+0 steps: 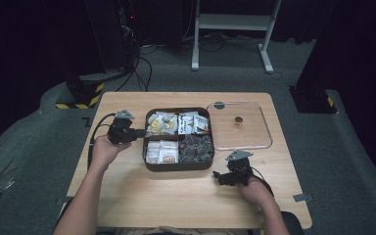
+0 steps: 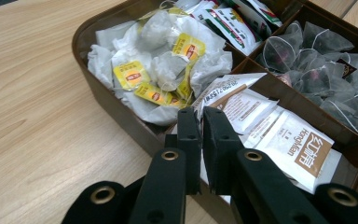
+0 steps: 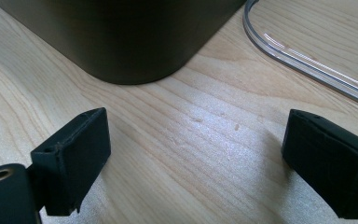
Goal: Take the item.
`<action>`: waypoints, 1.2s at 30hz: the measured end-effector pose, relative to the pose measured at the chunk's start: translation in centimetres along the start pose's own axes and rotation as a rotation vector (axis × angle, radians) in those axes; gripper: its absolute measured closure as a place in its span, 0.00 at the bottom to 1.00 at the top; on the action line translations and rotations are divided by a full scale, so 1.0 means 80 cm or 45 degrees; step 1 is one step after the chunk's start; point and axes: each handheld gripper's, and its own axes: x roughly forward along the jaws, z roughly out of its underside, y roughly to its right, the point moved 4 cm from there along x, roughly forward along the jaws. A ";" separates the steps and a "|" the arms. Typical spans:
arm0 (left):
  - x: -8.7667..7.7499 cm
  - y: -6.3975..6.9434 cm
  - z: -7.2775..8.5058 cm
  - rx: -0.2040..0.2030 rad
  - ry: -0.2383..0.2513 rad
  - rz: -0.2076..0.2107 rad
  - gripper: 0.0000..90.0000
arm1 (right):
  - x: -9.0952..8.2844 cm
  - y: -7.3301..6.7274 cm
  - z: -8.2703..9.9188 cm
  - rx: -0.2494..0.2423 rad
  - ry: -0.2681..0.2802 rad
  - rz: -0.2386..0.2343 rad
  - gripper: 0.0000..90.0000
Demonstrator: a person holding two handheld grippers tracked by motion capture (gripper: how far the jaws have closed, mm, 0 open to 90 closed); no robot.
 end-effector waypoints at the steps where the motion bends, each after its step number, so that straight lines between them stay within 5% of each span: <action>1: -0.002 -0.002 0.001 -0.005 0.000 -0.006 0.95 | 0.000 0.000 0.000 0.000 0.000 0.000 0.09; 23: -0.034 -0.042 0.024 -0.107 0.026 -0.100 0.95 | 0.002 0.000 -0.002 -0.002 0.000 -0.001 0.09; 27: -0.031 -0.050 0.031 -0.154 0.029 -0.088 0.95 | 0.003 0.001 -0.003 -0.006 -0.001 -0.001 0.09; 36: -0.012 -0.071 0.048 -0.203 -0.045 -0.151 0.95 | 0.003 0.001 -0.003 -0.004 -0.001 -0.003 0.09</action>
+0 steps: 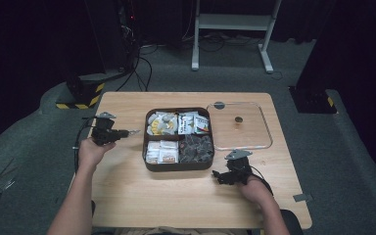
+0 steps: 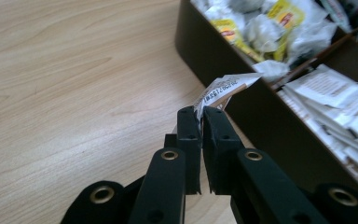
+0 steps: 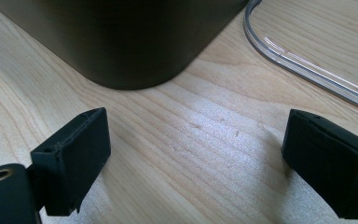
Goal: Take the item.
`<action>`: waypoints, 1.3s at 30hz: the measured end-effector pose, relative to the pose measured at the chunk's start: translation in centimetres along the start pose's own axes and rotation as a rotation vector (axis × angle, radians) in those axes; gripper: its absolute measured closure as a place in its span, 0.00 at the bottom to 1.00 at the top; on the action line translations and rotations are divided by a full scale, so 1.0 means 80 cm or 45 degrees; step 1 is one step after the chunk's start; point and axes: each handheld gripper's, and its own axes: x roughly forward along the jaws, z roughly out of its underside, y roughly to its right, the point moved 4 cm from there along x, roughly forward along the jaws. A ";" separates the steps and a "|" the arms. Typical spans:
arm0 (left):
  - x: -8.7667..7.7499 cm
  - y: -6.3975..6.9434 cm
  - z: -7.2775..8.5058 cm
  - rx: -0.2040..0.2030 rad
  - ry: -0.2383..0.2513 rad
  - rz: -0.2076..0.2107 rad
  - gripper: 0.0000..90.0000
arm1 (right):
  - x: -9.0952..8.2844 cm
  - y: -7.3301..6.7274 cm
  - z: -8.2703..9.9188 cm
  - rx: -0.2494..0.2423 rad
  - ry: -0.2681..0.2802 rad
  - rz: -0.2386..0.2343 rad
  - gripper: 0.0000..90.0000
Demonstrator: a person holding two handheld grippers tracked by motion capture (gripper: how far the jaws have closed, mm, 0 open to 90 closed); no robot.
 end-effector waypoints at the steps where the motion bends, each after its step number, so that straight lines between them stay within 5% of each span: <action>1: 0.003 -0.002 0.001 -0.001 -0.012 -0.005 0.95 | 0.000 0.000 0.000 0.000 0.000 0.000 0.09; 12: 0.036 -0.006 0.014 -0.035 -0.082 0.009 0.95 | 0.000 0.000 0.000 -0.002 0.001 0.000 0.09; 21: 0.045 -0.007 0.023 -0.003 -0.114 -0.008 0.94 | 0.000 0.000 0.000 -0.002 0.001 0.000 0.09; 39: 0.040 -0.005 0.024 -0.029 -0.088 0.006 0.67 | 0.000 0.000 0.000 -0.001 0.001 -0.001 0.09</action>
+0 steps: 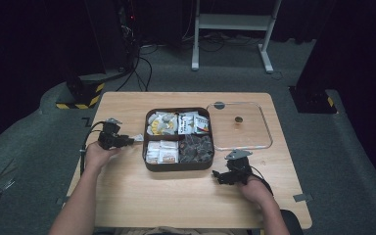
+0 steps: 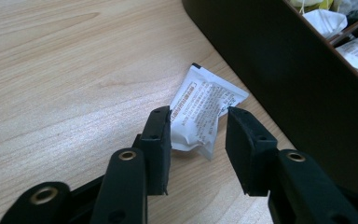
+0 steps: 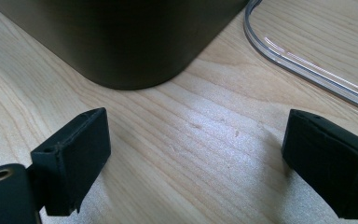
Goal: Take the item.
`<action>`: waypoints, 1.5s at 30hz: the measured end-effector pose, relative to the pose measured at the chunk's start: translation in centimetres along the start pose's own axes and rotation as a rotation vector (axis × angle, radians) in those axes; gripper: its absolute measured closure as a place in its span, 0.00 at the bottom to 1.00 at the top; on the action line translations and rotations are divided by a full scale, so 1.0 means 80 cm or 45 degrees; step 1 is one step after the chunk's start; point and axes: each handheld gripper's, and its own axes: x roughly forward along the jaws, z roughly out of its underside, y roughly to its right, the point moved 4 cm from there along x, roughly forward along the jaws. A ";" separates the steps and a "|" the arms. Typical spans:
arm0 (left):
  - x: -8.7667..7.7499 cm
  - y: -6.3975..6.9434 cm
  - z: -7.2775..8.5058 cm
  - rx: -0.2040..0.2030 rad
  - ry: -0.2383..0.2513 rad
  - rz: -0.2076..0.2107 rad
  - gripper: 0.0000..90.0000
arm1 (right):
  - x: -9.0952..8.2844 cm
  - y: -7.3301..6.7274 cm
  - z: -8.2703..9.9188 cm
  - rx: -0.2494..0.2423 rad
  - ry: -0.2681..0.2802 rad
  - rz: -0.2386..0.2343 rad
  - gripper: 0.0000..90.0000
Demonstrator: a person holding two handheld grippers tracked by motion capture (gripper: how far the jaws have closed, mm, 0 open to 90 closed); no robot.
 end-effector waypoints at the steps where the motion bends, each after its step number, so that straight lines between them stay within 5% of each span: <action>1: -0.001 -0.001 0.000 -0.004 0.001 0.000 0.66 | 0.000 0.000 0.000 0.000 0.000 0.000 0.09; 15: -0.027 -0.001 0.002 -0.002 0.105 -0.027 0.53 | 0.000 0.000 0.000 0.002 -0.001 0.000 0.09; 34: -0.049 -0.024 0.025 -0.088 0.195 -0.086 0.45 | 0.001 0.001 -0.001 -0.004 -0.001 -0.002 0.09; 45: -0.046 -0.049 0.047 -0.123 0.169 -0.165 0.39 | 0.002 0.001 -0.002 -0.004 -0.001 -0.004 0.09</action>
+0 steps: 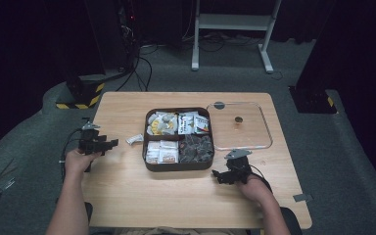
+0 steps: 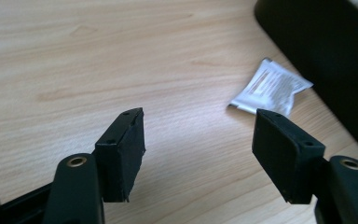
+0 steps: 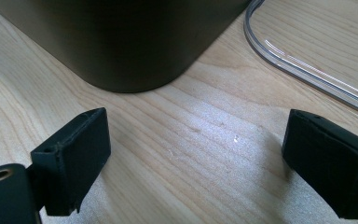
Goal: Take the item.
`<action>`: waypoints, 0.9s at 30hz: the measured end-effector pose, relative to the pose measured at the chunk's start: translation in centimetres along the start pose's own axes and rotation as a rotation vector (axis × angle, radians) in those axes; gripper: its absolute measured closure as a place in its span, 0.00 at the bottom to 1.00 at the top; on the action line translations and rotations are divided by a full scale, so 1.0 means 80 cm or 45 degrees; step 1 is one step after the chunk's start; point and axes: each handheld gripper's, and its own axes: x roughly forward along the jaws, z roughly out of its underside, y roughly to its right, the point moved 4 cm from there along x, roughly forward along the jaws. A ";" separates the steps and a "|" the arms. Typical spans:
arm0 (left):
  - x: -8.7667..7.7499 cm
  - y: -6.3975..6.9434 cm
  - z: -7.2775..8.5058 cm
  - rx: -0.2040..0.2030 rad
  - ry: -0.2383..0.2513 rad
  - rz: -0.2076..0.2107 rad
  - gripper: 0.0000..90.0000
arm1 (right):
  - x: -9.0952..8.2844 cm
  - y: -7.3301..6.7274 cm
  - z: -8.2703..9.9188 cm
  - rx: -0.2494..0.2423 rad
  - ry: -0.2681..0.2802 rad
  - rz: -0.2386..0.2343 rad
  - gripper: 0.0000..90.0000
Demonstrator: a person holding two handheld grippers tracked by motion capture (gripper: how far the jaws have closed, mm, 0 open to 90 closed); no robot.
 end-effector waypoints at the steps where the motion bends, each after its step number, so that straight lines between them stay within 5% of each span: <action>1: 0.001 -0.002 0.002 0.005 0.000 -0.001 0.38 | 0.000 0.000 0.000 0.000 0.000 0.000 0.09; 12: 0.011 -0.016 0.019 0.020 -0.072 -0.039 0.34 | 0.000 0.000 0.000 -0.005 0.002 0.000 0.09; 18: 0.017 -0.021 0.023 0.036 -0.021 -0.044 0.28 | 0.000 0.000 0.000 -0.006 0.003 0.000 0.09; 27: 0.028 -0.016 0.026 0.102 0.036 -0.134 0.17 | 0.000 0.000 0.000 -0.005 0.002 0.000 0.09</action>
